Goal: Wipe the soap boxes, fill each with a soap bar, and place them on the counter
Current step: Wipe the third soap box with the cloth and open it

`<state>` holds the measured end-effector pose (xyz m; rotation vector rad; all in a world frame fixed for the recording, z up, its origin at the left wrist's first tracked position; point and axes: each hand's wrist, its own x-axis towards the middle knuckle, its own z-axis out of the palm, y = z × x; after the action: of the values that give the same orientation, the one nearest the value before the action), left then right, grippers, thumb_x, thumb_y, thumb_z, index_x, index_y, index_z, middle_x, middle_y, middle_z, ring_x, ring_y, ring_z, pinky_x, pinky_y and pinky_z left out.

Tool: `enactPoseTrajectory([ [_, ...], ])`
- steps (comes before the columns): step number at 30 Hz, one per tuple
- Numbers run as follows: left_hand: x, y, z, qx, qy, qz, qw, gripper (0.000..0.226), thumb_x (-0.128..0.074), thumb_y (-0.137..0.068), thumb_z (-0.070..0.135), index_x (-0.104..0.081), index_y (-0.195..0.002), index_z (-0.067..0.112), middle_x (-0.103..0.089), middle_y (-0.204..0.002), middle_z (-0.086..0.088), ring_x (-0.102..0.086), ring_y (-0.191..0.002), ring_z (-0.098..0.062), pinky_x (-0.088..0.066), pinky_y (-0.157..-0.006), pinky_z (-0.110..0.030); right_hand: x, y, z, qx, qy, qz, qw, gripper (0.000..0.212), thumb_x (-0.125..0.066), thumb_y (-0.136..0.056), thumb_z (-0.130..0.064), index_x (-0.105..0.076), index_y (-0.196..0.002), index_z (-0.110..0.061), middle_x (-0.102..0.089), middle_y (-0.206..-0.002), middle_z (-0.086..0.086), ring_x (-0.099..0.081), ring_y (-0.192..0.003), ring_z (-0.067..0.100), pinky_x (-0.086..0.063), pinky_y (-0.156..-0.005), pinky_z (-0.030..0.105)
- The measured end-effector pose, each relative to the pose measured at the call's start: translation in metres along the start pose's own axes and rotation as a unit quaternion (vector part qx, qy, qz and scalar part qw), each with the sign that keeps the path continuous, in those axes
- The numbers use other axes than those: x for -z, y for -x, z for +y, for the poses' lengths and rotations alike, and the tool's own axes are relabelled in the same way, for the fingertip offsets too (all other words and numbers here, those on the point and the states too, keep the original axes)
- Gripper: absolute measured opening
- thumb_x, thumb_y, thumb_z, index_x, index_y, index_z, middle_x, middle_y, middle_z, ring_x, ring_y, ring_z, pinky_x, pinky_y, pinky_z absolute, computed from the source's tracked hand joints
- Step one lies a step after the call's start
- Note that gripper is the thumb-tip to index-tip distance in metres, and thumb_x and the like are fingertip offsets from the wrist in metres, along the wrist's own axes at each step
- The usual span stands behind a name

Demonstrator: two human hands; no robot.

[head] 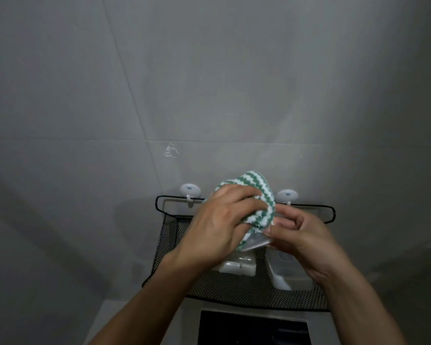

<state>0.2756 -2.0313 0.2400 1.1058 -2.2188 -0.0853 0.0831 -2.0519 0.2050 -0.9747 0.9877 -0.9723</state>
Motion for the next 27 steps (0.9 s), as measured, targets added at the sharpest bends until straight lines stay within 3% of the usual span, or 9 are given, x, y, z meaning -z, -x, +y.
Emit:
enactPoseTrajectory([
  [3, 0.008, -0.017, -0.006, 0.011, -0.029, -0.035, 0.999, 0.035, -0.069, -0.087, 0.023, -0.068, -0.122, 0.019, -0.060, -0.126, 0.000, -0.052, -0.120, -0.019, -0.040, -0.103, -0.034, 0.000, 0.000, 0.000, 0.014, 0.006, -0.015, 1.000, 0.075, -0.084, -0.050, -0.010, -0.066, -0.123, -0.009, -0.076, -0.102, 0.020, -0.075, -0.087, 0.026, -0.060, -0.069, 0.032],
  [8, 0.025, -0.042, -0.029, 0.071, 0.066, -0.121, 0.988, 0.035, -0.075, -0.087, 0.026, -0.069, -0.121, 0.019, -0.065, -0.120, 0.003, -0.060, -0.113, -0.011, -0.044, -0.102, -0.032, 0.001, 0.002, 0.002, 0.007, 0.005, -0.044, 0.999, 0.070, -0.084, -0.052, -0.010, -0.068, -0.119, -0.009, -0.076, -0.101, 0.019, -0.075, -0.085, 0.025, -0.059, -0.067, 0.029],
  [11, 0.032, -0.041, -0.046, 0.124, 0.139, -0.135, 0.973, 0.035, -0.077, -0.086, 0.020, -0.070, -0.119, 0.016, -0.070, -0.114, 0.008, -0.063, -0.102, 0.002, -0.046, -0.091, -0.015, 0.005, 0.004, 0.003, -0.007, 0.013, -0.046, 0.999, 0.066, -0.083, -0.052, -0.010, -0.070, -0.116, -0.010, -0.077, -0.096, 0.016, -0.074, -0.079, 0.022, -0.059, -0.064, 0.027],
  [13, 0.031, -0.032, -0.056, 0.170, 0.194, -0.126, 0.958, 0.034, -0.078, -0.084, 0.019, -0.071, -0.117, 0.016, -0.073, -0.107, 0.009, -0.065, -0.094, 0.005, -0.047, -0.081, -0.011, 0.008, 0.005, 0.004, -0.008, 0.010, -0.041, 0.999, 0.063, -0.081, -0.053, -0.008, -0.070, -0.115, -0.009, -0.077, -0.093, 0.015, -0.074, -0.076, 0.020, -0.059, -0.063, 0.026],
  [17, 0.021, -0.007, -0.068, 0.263, 0.278, -0.077, 0.920, 0.033, -0.079, -0.082, 0.025, -0.071, -0.114, 0.024, -0.075, -0.102, 0.006, -0.072, -0.089, -0.010, -0.056, -0.077, -0.022, 0.014, 0.004, 0.000, 0.003, -0.003, -0.029, 1.000, 0.064, -0.079, -0.054, -0.006, -0.069, -0.118, -0.008, -0.077, -0.092, 0.015, -0.074, -0.075, 0.019, -0.059, -0.061, 0.024],
  [23, -0.008, 0.014, -0.049, 0.341, 0.345, 0.100, 0.869, 0.031, -0.079, -0.083, 0.027, -0.069, -0.111, 0.036, -0.074, -0.101, 0.016, -0.073, -0.087, -0.008, -0.058, -0.071, -0.022, 0.004, -0.001, -0.001, 0.025, -0.047, -0.012, 0.999, 0.063, -0.075, -0.057, 0.000, -0.066, -0.118, -0.008, -0.075, -0.096, 0.020, -0.074, -0.076, 0.024, -0.061, -0.062, 0.028],
  [27, -0.016, 0.025, -0.043, 0.363, 0.381, 0.143, 0.838, 0.034, -0.077, -0.085, 0.031, -0.065, -0.116, 0.037, -0.074, -0.106, 0.011, -0.074, -0.091, -0.011, -0.061, -0.074, -0.031, -0.007, -0.003, 0.002, 0.036, -0.068, -0.011, 0.997, 0.064, -0.074, -0.059, 0.000, -0.064, -0.121, -0.007, -0.075, -0.096, 0.019, -0.075, -0.080, 0.026, -0.062, -0.065, 0.030],
])
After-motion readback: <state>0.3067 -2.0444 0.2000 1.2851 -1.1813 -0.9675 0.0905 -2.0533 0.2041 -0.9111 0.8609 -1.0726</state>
